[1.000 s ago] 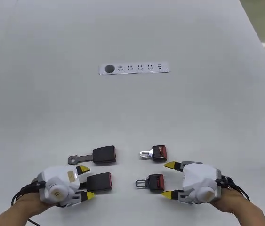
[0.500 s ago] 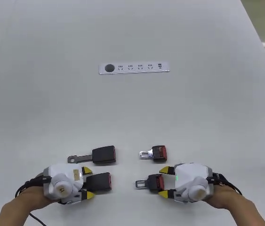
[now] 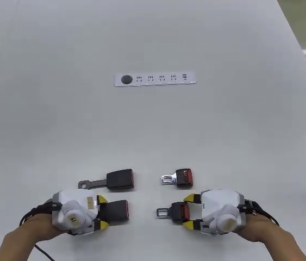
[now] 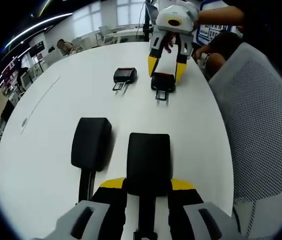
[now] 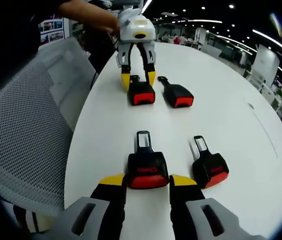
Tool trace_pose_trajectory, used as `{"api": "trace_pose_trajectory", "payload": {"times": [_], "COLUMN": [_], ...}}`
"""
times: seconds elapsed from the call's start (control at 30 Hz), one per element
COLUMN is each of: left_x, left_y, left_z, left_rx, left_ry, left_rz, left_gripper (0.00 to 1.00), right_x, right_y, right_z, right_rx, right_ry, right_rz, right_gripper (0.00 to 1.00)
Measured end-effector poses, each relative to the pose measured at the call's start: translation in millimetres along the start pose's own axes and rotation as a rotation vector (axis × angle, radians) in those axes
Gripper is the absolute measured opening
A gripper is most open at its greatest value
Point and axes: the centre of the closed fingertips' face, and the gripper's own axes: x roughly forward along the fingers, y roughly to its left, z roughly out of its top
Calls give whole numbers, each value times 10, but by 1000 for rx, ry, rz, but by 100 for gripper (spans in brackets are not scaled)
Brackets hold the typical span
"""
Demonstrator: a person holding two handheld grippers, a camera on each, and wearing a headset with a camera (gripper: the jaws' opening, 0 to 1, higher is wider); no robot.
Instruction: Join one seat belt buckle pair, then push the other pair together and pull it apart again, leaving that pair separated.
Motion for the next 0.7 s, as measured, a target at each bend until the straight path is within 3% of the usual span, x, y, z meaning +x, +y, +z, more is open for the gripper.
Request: {"api": "trace_pose_trajectory", "payload": {"times": [0.37, 0.7], "left_x": [19, 21], "left_y": [5, -4], "left_z": [-18, -12], "left_rx": [9, 25], "left_ry": [5, 19], "left_rz": [-11, -22], "left_gripper": [33, 32], "right_x": [13, 37], "right_y": [-32, -41], "right_z": [31, 74], "right_rx": [58, 42], "right_ry": [-17, -17], "right_rz": [-15, -17], "right_gripper": [30, 30]}}
